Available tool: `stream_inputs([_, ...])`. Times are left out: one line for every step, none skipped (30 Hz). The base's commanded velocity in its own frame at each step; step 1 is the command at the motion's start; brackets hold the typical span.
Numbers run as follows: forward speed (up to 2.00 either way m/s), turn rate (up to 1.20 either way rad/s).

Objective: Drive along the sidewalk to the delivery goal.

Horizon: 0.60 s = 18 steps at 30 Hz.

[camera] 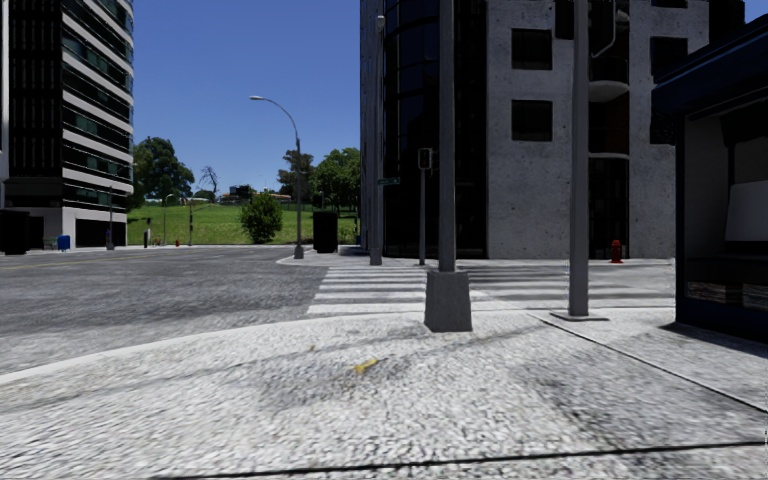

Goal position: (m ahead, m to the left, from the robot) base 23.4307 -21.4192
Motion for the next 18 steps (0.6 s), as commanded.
stream_inputs([2.00,0.00])
stream_inputs([2.00,0.00])
stream_inputs([2.00,0.00])
stream_inputs([2.00,0.00])
stream_inputs([2.00,0.00])
stream_inputs([2.00,0.00])
stream_inputs([2.00,0.00])
stream_inputs([2.00,0.00])
stream_inputs([2.00,0.00])
stream_inputs([2.00,0.00])
stream_inputs([2.00,0.03])
stream_inputs([2.00,0.03])
stream_inputs([2.00,0.16])
stream_inputs([2.00,0.34])
stream_inputs([2.00,0.64])
stream_inputs([2.00,0.76])
stream_inputs([2.00,0.76])
stream_inputs([2.00,0.81])
